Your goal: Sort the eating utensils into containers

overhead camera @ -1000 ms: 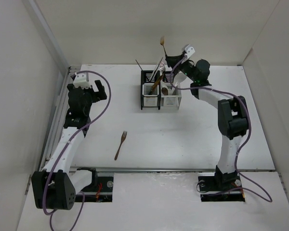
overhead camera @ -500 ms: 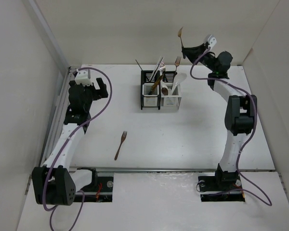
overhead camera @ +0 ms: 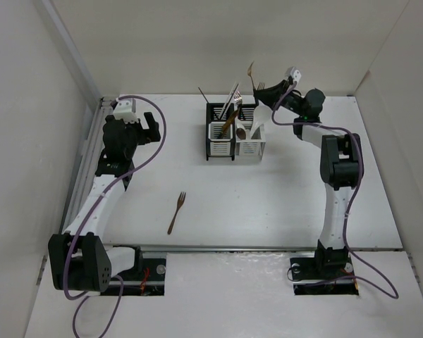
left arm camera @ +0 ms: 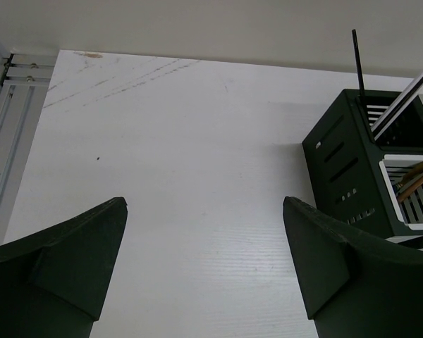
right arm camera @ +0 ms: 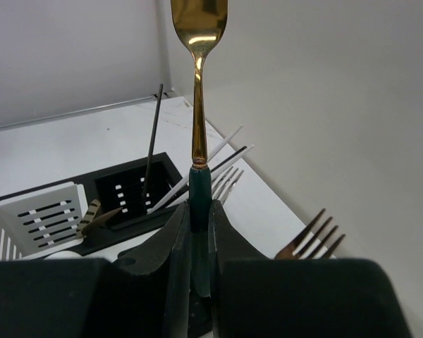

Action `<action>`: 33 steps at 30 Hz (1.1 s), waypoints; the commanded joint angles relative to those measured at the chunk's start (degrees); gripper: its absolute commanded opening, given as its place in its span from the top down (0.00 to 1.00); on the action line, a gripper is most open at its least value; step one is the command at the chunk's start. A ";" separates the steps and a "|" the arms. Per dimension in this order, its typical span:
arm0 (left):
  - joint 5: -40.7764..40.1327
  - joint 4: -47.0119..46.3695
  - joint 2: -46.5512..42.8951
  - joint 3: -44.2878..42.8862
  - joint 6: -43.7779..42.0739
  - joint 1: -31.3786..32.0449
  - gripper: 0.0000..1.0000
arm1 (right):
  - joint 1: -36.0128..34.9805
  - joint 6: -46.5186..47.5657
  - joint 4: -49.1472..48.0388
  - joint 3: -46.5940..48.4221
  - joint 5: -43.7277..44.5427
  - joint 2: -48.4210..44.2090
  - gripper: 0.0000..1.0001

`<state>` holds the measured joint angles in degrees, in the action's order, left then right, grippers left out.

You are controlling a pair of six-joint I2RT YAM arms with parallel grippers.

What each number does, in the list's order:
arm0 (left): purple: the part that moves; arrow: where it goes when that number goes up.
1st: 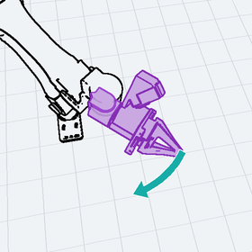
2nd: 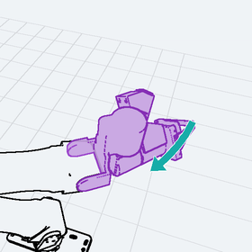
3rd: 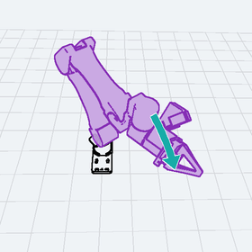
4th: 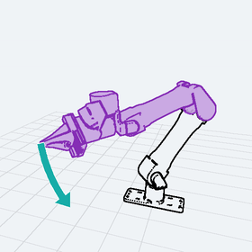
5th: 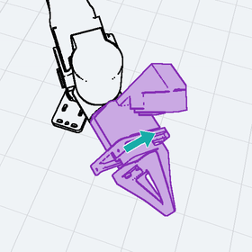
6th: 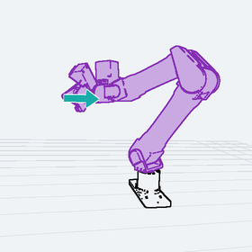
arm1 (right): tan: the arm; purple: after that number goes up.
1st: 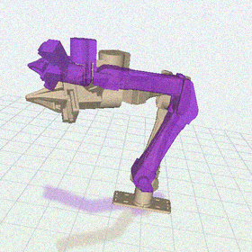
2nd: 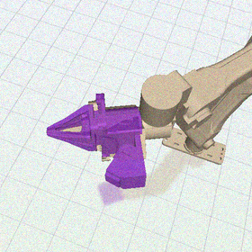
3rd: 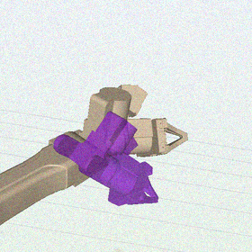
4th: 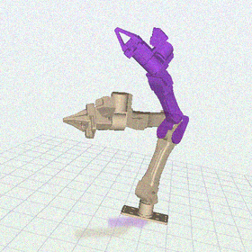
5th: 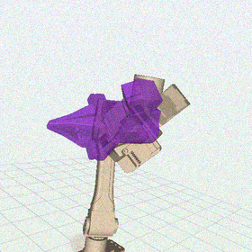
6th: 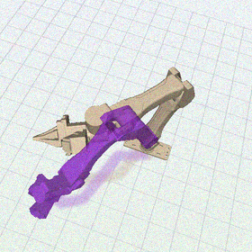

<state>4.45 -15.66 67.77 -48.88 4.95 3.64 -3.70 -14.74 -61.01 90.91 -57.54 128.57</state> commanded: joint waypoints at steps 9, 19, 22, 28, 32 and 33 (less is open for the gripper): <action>1.18 -3.94 -0.09 -2.62 -0.91 -0.30 0.10 | -2.71 -3.98 -8.86 1.98 -0.38 3.79 1.00; 1.18 -4.55 -0.62 -1.57 -0.91 -0.30 0.10 | -2.71 -3.98 -9.91 1.37 0.15 5.02 1.00; 0.65 -4.55 -0.62 -1.04 -0.91 -0.30 0.10 | -2.71 -3.98 -9.91 1.37 0.76 5.02 0.86; 0.65 -5.08 -1.15 -0.52 -1.43 -0.30 0.07 | -2.18 -3.98 -12.20 -1.35 0.76 4.41 0.52; 1.87 -5.08 -1.67 0.02 -2.66 -0.30 0.05 | -1.66 -3.98 -14.13 -3.81 2.08 2.65 0.47; 1.88 -4.04 -1.67 0.62 -3.54 -0.30 0.05 | -1.05 -3.98 -14.65 -4.77 2.60 2.65 0.46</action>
<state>4.80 -17.65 68.18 -48.75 3.38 3.64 -5.56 -18.46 -70.00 87.66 -55.37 133.75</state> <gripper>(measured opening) 0.952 0.538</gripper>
